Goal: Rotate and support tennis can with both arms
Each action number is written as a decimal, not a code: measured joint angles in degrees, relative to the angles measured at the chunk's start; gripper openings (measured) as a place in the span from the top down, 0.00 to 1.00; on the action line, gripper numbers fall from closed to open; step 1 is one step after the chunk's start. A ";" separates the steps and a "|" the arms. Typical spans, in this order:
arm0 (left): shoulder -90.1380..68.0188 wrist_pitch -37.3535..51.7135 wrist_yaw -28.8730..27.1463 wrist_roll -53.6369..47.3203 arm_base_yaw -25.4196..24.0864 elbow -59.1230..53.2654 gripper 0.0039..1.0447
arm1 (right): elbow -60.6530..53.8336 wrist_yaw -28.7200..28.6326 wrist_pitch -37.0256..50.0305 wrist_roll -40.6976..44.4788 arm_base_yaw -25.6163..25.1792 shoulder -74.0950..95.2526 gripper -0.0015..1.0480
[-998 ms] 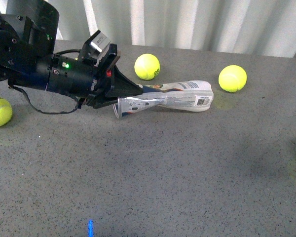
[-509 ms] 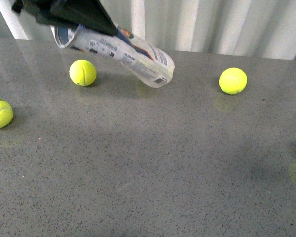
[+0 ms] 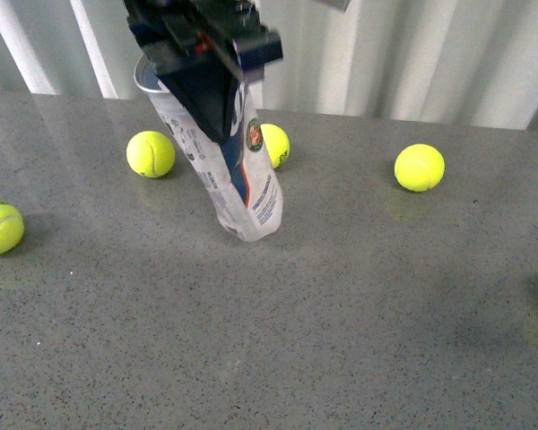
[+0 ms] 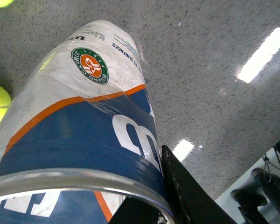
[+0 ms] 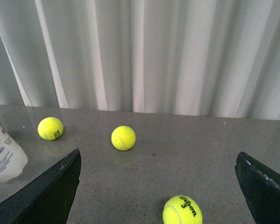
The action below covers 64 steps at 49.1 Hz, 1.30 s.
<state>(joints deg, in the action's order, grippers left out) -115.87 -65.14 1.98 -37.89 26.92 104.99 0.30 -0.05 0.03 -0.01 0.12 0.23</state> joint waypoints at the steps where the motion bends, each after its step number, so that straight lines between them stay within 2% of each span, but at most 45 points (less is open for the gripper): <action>1: -0.42 0.02 -0.22 -0.11 0.00 0.15 0.97 | 0.00 0.00 0.00 0.00 0.00 0.00 0.07; 7: -4.57 0.00 -3.74 -1.77 -0.07 1.62 0.97 | 0.00 0.00 0.00 0.00 0.00 0.00 0.07; 21: -8.76 0.00 -4.00 -3.02 0.31 6.49 0.97 | 0.00 0.00 0.00 0.00 0.00 0.00 0.07; 38: -9.14 -3.58 -4.00 -5.66 0.96 6.40 0.97 | 0.00 0.00 0.00 0.00 0.00 0.00 0.07; 44: -8.92 -6.93 -5.14 -7.98 1.03 6.40 0.97 | 0.00 -0.02 0.00 0.02 0.00 0.00 0.07; 53: -8.50 -7.30 -6.58 -9.79 1.29 5.81 0.97 | 0.00 0.00 0.00 0.00 0.00 0.00 0.07; 55: -8.50 -6.86 -7.06 -9.86 1.49 5.79 0.92 | 0.00 0.00 0.00 0.00 0.00 0.00 0.07; 61: -8.50 -7.04 -6.93 -9.84 1.84 6.40 0.68 | 0.00 0.00 0.00 0.00 0.00 0.00 0.07; 64: -8.50 -7.41 -6.75 -9.81 1.88 7.08 0.60 | 0.00 0.00 0.00 0.00 0.00 0.00 0.07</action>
<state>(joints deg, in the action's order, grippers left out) -124.38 -72.55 -4.78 -47.70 28.80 112.07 0.30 -0.05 0.03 -0.01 0.12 0.23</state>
